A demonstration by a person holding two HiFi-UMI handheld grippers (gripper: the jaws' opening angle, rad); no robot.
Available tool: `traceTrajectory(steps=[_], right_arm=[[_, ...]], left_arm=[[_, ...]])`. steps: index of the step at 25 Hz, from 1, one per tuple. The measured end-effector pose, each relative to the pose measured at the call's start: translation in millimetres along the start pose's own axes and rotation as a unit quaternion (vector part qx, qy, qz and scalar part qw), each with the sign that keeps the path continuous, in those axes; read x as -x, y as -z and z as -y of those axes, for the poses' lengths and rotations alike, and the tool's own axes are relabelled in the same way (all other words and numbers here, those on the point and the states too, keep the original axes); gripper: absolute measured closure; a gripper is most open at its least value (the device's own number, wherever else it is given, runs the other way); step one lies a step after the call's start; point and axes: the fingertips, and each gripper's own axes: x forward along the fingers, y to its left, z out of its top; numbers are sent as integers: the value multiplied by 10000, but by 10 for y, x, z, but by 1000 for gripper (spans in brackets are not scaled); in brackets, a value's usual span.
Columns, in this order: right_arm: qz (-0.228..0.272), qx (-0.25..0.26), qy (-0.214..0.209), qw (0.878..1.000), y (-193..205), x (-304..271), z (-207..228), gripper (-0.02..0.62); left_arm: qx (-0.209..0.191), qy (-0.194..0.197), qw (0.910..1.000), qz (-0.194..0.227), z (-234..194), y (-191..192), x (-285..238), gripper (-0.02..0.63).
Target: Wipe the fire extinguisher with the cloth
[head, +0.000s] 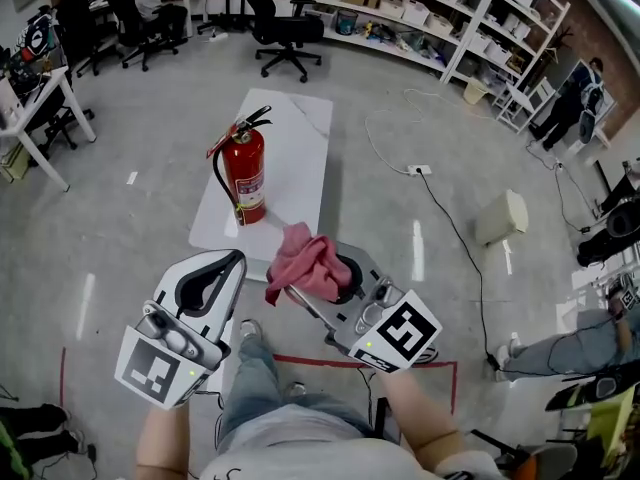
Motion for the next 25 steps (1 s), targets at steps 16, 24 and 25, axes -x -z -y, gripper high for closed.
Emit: traceTrajectory(steps=[16, 24, 25], right_arm=[[-122, 596, 453, 9971, 1115, -1928, 1589, 456], [-100, 1140, 554, 9919, 2574, -2068, 2010, 456], [-96, 1227, 541, 9909, 2809, -2076, 2007, 456]], left_arm=[[-186, 481, 9985, -172, -1825, 1254, -681, 598], [-667, 653, 9956, -20, -1787, 2799, -771, 598], [-711, 651, 9953, -13, -1754, 3048, -754, 598]])
